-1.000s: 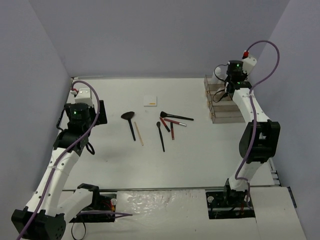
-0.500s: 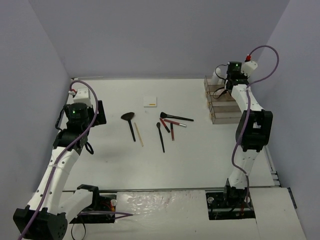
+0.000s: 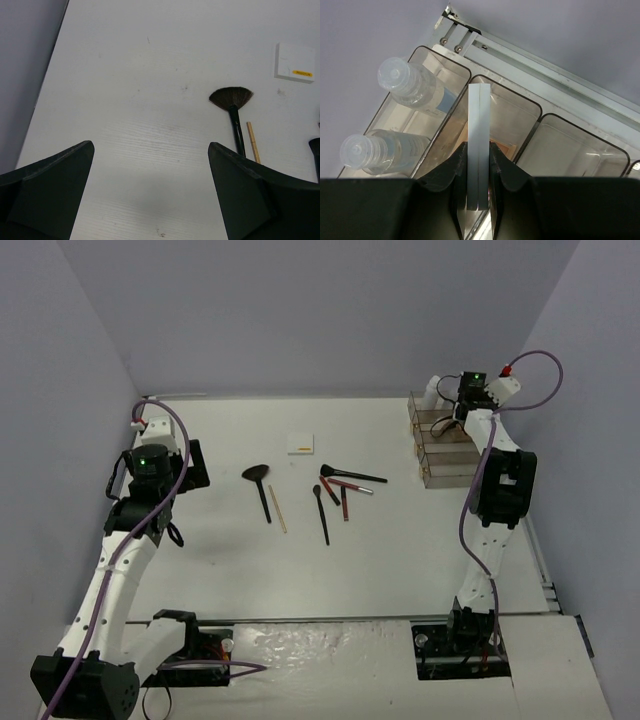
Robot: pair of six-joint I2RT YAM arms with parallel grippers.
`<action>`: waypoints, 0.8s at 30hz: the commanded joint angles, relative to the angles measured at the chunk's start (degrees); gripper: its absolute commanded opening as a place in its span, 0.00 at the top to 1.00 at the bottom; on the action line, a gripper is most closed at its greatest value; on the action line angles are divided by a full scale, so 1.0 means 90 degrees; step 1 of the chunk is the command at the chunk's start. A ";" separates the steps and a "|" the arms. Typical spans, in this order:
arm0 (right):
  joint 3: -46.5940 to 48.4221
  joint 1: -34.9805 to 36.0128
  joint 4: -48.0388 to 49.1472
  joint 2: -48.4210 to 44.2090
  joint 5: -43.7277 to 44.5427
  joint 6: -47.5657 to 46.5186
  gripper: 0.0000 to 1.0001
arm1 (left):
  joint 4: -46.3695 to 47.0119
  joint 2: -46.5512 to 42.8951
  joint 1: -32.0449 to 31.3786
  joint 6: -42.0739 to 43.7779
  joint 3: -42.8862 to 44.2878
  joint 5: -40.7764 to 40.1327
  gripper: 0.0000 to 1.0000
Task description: Organize the makeup
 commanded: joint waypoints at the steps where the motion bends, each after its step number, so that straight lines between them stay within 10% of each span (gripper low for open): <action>1: 0.0240 0.0017 0.0611 -0.0089 0.0440 0.0419 1.00 | 0.0282 0.0034 0.0039 -0.0116 0.0109 0.0090 0.03; 8: 0.0060 -0.0002 0.0828 -0.0047 0.0321 0.0613 1.00 | 0.0260 0.0022 0.0039 -0.0114 0.0107 0.0096 0.03; 24: -0.0265 -0.0012 0.0724 -0.0200 -0.0020 0.0433 0.63 | 0.0238 0.0003 0.0039 -0.0133 0.0078 0.0145 0.03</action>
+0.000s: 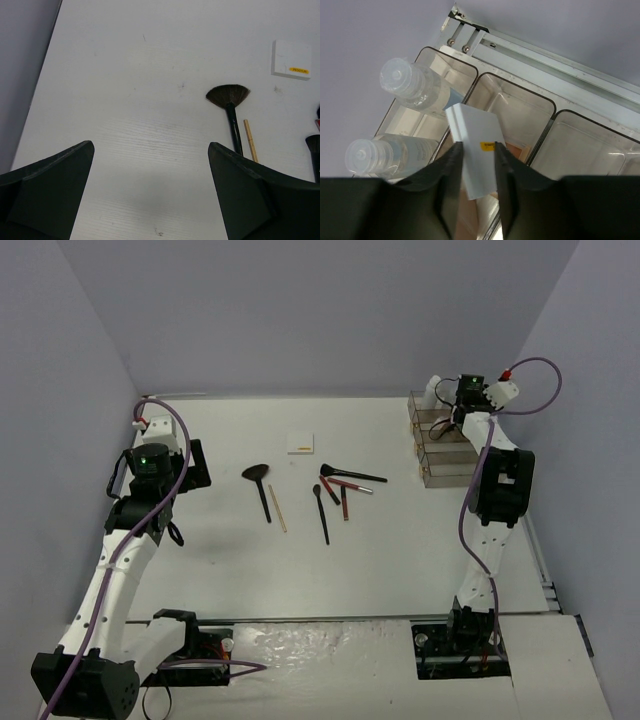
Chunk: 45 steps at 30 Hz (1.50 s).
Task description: Organize the makeup
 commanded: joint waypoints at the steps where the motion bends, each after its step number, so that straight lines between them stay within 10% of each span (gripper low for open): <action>1: -0.0022 -0.0003 0.0293 -0.0315 -0.0115 -0.0044 0.62 | 0.0240 -0.0048 0.0035 -0.0109 0.0082 0.0047 0.03; 13: -0.0195 0.0375 0.0658 -0.0945 -0.1635 -0.1400 0.49 | 0.0237 -0.0063 0.0035 -0.0128 0.0068 0.0129 0.03; 23: -0.1535 0.1679 0.0840 -0.2980 -0.2824 -0.3100 0.00 | 0.0240 -0.0132 0.0035 -0.0109 0.0043 0.0150 0.03; 32: -0.2212 0.2881 0.0838 -0.3399 -0.3556 -0.3425 0.00 | 0.0346 -0.0132 0.0035 -0.0107 -0.0005 0.0313 0.03; 45: -0.0770 0.4523 0.0801 -0.1242 -0.2356 -0.3430 0.00 | 0.0291 -0.0012 0.0035 -0.0107 0.0019 0.0314 0.03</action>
